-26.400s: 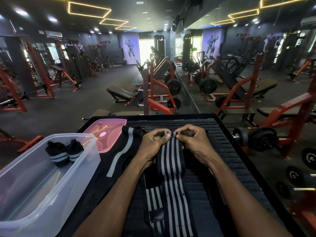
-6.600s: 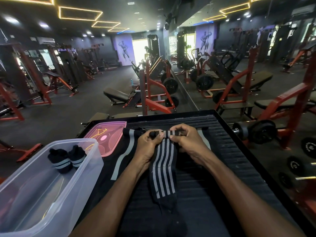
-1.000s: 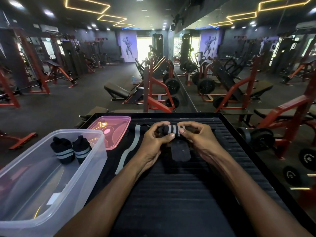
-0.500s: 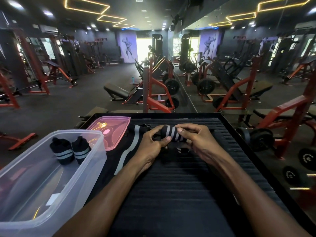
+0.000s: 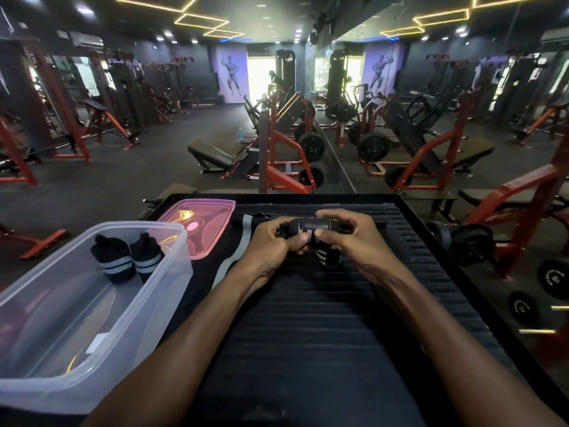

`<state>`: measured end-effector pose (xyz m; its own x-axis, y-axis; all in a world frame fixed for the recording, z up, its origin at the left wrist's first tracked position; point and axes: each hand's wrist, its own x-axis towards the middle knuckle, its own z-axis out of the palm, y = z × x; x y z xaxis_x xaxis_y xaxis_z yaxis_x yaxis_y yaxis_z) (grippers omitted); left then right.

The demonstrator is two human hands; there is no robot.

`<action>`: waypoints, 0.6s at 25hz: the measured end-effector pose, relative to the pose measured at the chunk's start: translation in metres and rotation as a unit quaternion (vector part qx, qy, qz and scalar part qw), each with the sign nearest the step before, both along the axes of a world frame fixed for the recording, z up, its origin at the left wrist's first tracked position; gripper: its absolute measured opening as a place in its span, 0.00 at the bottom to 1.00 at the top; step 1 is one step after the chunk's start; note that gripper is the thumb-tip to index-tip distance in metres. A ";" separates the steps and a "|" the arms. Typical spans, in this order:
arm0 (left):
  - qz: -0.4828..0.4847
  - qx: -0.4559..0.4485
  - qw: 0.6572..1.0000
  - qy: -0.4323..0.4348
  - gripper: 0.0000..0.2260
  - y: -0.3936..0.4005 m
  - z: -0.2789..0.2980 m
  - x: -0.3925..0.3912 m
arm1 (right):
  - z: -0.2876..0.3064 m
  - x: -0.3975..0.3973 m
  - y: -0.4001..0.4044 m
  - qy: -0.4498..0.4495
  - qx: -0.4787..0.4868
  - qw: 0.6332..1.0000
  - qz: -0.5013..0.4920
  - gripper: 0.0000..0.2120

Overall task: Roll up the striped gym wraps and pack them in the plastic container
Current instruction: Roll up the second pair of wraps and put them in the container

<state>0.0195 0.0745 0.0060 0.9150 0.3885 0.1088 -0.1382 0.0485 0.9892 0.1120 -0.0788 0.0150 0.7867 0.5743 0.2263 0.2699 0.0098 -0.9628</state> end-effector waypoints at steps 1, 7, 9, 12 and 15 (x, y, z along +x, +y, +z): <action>0.007 0.045 0.999 0.006 0.14 0.002 0.001 -0.001 | 0.000 -0.001 0.000 0.013 -0.008 1.000 0.005 0.15; -0.018 -0.013 1.000 -0.011 0.15 0.010 0.009 -0.006 | 0.000 -0.004 0.001 -0.085 -0.037 0.995 -0.042 0.09; 0.007 -0.030 0.999 -0.023 0.13 0.014 0.009 -0.006 | 0.000 -0.006 0.003 -0.084 -0.033 0.995 -0.040 0.10; 0.053 0.018 0.998 -0.024 0.13 0.017 0.010 -0.009 | -0.001 -0.015 0.008 -0.096 -0.044 0.994 -0.002 0.13; 0.058 0.058 0.996 -0.045 0.16 0.017 0.018 -0.017 | -0.007 -0.024 0.014 -0.164 -0.106 0.980 0.026 0.17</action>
<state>0.0020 0.0919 0.0237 0.8494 0.4709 0.2383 -0.2247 -0.0859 0.9706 0.0878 -0.0652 0.0084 0.6599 0.6731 0.3340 0.5697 -0.1585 -0.8064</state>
